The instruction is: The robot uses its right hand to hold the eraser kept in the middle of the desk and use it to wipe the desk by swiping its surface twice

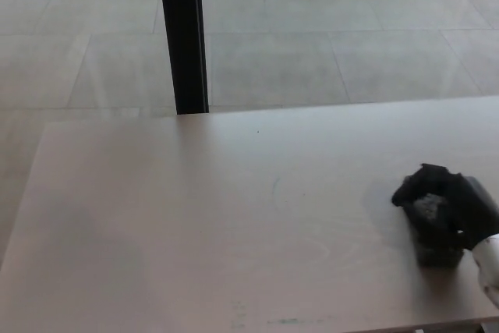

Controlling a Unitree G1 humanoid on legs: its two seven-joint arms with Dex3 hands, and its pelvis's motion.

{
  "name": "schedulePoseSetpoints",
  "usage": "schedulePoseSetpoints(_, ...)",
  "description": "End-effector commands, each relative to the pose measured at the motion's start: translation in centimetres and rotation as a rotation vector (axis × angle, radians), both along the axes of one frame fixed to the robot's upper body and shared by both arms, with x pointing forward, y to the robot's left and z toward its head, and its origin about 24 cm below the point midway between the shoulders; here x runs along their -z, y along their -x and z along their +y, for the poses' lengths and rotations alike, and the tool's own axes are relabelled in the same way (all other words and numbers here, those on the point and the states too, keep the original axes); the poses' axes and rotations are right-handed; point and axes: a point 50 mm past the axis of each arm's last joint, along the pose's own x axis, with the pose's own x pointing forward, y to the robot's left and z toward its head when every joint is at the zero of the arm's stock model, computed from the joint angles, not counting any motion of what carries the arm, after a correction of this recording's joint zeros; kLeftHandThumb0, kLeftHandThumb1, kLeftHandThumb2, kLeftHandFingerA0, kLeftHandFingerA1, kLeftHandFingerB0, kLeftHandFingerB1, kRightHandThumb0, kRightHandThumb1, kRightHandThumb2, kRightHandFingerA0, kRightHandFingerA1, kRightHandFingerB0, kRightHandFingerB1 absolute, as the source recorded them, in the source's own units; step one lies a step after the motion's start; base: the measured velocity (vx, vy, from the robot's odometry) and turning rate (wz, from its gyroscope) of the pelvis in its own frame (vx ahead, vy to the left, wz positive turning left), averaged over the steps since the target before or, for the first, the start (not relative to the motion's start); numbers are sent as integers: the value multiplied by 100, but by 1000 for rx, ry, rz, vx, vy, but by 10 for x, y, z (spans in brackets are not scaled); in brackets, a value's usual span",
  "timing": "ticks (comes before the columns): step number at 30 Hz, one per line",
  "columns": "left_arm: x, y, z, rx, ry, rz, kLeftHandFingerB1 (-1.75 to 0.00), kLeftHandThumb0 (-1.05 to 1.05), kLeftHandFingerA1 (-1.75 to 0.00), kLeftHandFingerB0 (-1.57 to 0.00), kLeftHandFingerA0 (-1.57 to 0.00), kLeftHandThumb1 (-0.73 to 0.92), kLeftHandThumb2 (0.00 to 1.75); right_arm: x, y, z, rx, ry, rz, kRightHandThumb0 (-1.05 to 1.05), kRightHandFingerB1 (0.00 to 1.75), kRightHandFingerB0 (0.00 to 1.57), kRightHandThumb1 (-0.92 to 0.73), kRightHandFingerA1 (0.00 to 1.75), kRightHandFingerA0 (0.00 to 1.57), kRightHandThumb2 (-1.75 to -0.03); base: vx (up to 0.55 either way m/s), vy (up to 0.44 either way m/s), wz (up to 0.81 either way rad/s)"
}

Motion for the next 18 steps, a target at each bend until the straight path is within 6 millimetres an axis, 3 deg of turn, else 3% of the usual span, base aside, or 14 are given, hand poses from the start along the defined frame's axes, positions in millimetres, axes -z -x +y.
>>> schedulePoseSetpoints(1, -6, 2, 8, -18, -17, -11, -61, -51, -74, -57, -74, 79, 63, 23, 22, -40, 132, -12, 128, -34, 164, 64, -63, 175, 94, -86, 0, 0, 0)
schedulePoseSetpoints(5, -6, 2, 8, -6, -15, -1, -59, -51, -73, -55, -73, 80, 63, 24, 28, -52, 186, -27, 132, -31, 171, 61, -63, 175, 90, -78, 0, 0, 0)
schedulePoseSetpoints(8, -6, 2, 8, -19, -12, -11, -60, -51, -75, -56, -73, 81, 64, 25, 32, -61, 239, -72, 130, -31, 164, 66, -64, 175, 92, -86, 0, 0, 0)
schedulePoseSetpoints(10, -6, 2, 8, -11, -20, -2, -61, -51, -75, -58, -75, 80, 63, 25, 36, -69, 261, -114, 117, -28, 160, 71, -56, 175, 94, -97, 0, 0, 0)
schedulePoseSetpoints(15, -6, 4, 8, -36, -10, -7, -61, -50, -75, -56, -73, 80, 63, 30, 40, -74, 258, -101, 144, -32, 165, 69, -55, 175, 96, -95, 0, 0, 0)
schedulePoseSetpoints(16, -5, 4, 8, -41, -3, -13, -68, -48, -81, -50, -74, 59, 101, 30, 40, -73, 257, -129, 144, -28, 168, 67, -53, 175, 94, -96, 0, 0, 0)
schedulePoseSetpoints(17, -5, 4, 8, -42, -3, -10, -61, -50, -75, -56, -73, 79, 63, 30, 40, -72, 252, -118, 142, -26, 165, 67, -56, 175, 93, -93, 0, 0, 0)
schedulePoseSetpoints(18, -5, 5, 8, -41, -2, -7, -60, -50, -73, -54, -72, 81, 63, 30, 40, -70, 249, -106, 147, -29, 163, 67, -58, 175, 93, -96, 0, 0, 0)
